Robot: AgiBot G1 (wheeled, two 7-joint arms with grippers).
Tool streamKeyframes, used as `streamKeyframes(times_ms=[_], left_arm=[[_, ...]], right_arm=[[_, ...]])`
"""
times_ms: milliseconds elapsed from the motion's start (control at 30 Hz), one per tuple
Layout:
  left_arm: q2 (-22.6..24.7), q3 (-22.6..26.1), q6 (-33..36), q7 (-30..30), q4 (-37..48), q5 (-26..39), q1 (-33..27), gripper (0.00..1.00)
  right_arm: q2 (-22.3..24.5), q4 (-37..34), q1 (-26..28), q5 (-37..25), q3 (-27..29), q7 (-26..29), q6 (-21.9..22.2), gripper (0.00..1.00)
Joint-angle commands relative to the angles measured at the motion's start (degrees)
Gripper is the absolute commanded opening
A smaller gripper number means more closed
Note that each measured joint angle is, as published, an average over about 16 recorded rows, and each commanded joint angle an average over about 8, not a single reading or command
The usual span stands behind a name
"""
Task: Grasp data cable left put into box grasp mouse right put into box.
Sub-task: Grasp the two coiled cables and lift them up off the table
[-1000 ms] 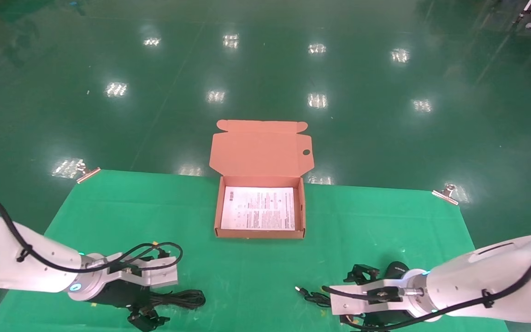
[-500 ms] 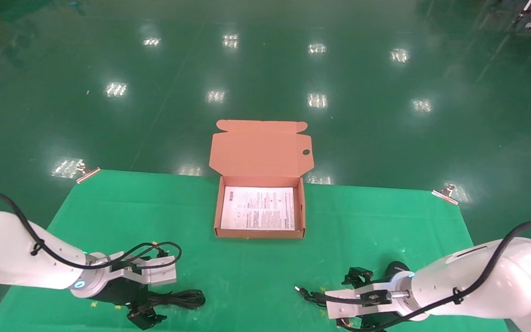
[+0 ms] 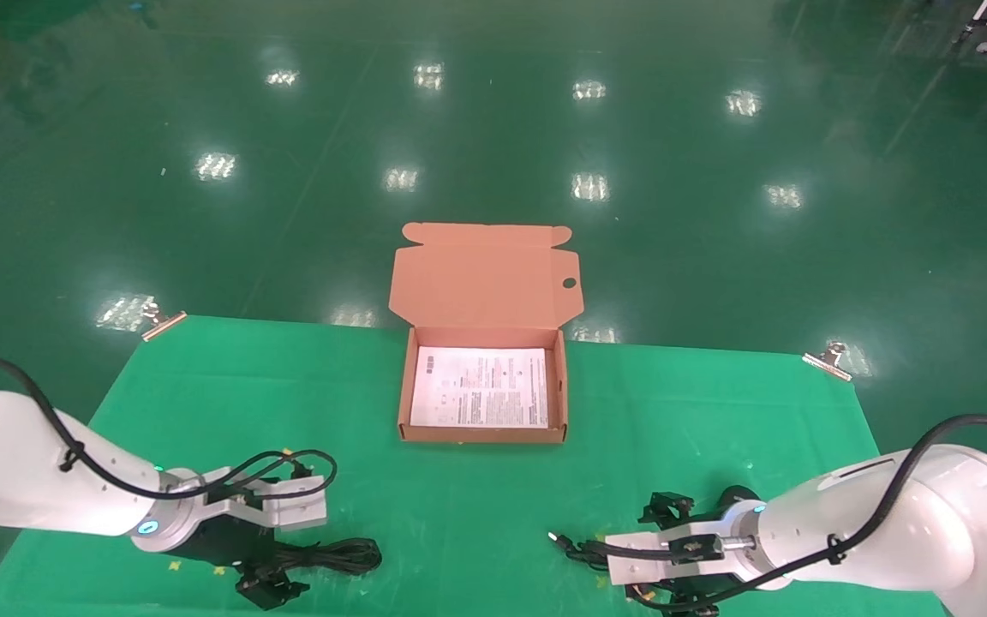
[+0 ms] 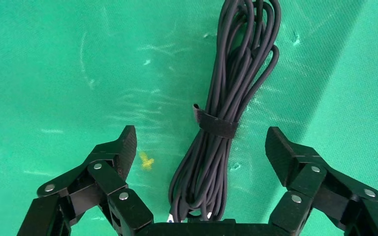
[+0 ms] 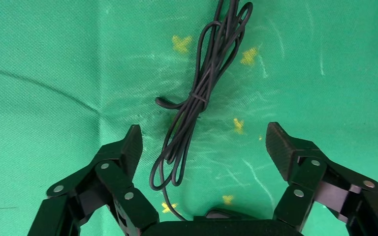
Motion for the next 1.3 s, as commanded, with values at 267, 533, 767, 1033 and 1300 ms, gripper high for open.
streamKeyframes(times_ms=[267, 533, 767, 1033, 1300], left_arm=[[-0.1, 0.0, 0.1, -0.2, -0.4, 0.0, 0.1, 0.0], [-0.2, 0.0, 0.2, -0.3, -0.6, 0.0, 0.1, 0.0], [-0.2, 0.0, 0.2, -0.3, -0.7, 0.0, 0.2, 0.0], [-0.2, 0.0, 0.3, -0.4, -0.7, 0.0, 0.2, 0.0], [-0.2, 0.0, 0.3, -0.4, -0.8, 0.0, 0.2, 0.0]], right_arm=[[0.2, 0.4, 0.1, 0.1, 0.0, -0.1, -0.4, 0.0], [0.3, 0.5, 0.1, 0.1, 0.0, -0.1, -0.6, 0.0], [0.3, 0.6, 0.1, 0.2, 0.0, -0.1, -0.7, 0.0], [0.4, 0.7, 0.2, 0.2, 0.0, -0.2, -0.7, 0.0], [0.4, 0.7, 0.2, 0.3, 0.0, -0.2, -0.7, 0.0]])
